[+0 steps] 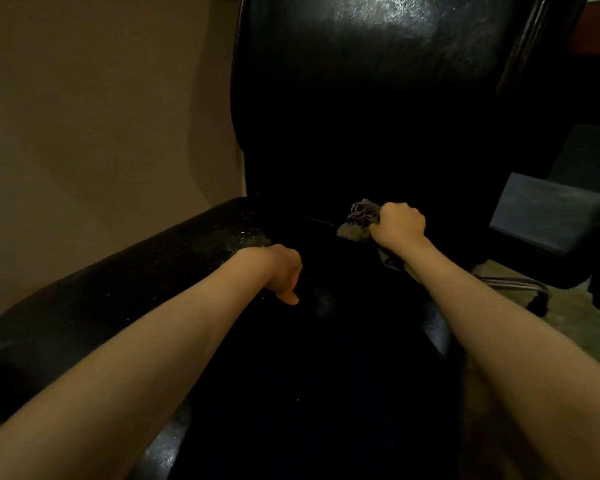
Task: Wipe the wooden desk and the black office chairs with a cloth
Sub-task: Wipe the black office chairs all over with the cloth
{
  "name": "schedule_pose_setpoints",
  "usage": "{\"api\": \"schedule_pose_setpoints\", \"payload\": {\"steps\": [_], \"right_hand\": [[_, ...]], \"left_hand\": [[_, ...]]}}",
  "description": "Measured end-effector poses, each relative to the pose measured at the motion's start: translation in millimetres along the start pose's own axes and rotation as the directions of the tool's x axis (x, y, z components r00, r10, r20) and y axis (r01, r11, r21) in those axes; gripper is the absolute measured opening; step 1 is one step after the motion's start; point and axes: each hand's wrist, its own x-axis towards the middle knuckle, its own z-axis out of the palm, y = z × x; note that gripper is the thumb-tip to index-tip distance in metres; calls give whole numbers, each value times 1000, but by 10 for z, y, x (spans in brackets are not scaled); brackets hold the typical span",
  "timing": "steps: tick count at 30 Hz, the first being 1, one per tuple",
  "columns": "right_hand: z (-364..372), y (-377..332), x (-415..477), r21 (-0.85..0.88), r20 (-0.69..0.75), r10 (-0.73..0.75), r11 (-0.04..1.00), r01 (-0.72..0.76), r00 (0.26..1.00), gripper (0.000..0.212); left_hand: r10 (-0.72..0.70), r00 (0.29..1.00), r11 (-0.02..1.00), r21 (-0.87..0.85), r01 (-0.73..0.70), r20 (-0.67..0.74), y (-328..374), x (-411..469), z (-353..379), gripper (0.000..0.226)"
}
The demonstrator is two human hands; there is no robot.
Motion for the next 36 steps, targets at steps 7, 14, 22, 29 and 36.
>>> {"api": "schedule_pose_setpoints", "payload": {"steps": [7,14,22,29,36], "right_hand": [[131,-572,118,505,-10,8,863,-2,1000,41],[-129,-236,27,-200,-59,-334,927,317,941,45],[61,-7,-19,-298,68,-64,951,82,996,39],[-133,8,98,-412,269,-102,887,210,958,34],[-1092,583,-122,-621,426,270,781,62,863,28]], "left_hand": [[-35,999,999,-8,35,-1,36,45,27,37],[-47,999,999,-28,46,-23,25,6,50,33],[-35,999,999,-11,34,-40,43,-57,78,33],[-22,996,999,-29,20,-85,11,-28,154,33],[-14,998,1000,16,15,-62,14,-61,144,32]]}}
